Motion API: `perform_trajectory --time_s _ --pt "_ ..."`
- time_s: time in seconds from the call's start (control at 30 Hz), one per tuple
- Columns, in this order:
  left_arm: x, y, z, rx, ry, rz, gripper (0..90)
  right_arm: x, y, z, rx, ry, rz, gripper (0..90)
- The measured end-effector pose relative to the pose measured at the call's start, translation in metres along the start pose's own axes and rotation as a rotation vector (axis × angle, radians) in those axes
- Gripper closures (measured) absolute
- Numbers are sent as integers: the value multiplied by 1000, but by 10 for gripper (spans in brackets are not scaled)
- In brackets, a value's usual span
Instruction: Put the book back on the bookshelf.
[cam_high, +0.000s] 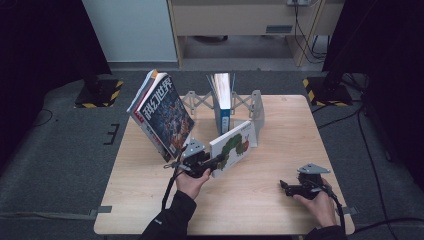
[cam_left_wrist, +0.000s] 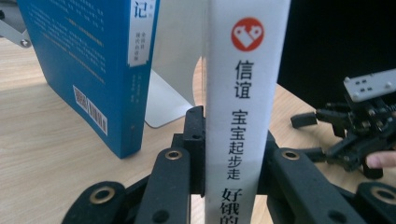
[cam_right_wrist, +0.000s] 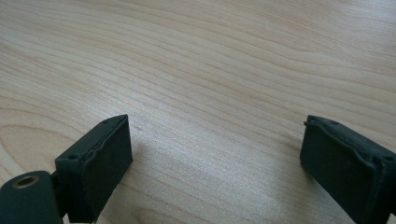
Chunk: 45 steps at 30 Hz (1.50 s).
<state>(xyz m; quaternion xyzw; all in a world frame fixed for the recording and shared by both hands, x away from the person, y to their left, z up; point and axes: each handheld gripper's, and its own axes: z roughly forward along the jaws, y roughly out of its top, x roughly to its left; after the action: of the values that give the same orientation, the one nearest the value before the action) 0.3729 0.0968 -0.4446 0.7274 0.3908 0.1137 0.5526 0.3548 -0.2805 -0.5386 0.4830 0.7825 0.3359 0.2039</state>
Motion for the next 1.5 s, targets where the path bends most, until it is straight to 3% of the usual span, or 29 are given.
perform_trajectory --time_s 0.37,0.53,0.73,1.0,1.5 --pt "-5 2 24 -47 32 -26 746 0 0 0 0 1 -1 89" --pt "-12 1 35 -45 59 5 746 0 0 0 1 2 0 88" --pt "-10 3 45 -67 77 -9 746 0 0 0 1 2 0 87" --pt "-10 5 58 -85 112 1 745 0 0 0 3 4 -2 83" --pt "-13 -1 80 -84 173 47 745 0 0 1 5 6 -6 75"
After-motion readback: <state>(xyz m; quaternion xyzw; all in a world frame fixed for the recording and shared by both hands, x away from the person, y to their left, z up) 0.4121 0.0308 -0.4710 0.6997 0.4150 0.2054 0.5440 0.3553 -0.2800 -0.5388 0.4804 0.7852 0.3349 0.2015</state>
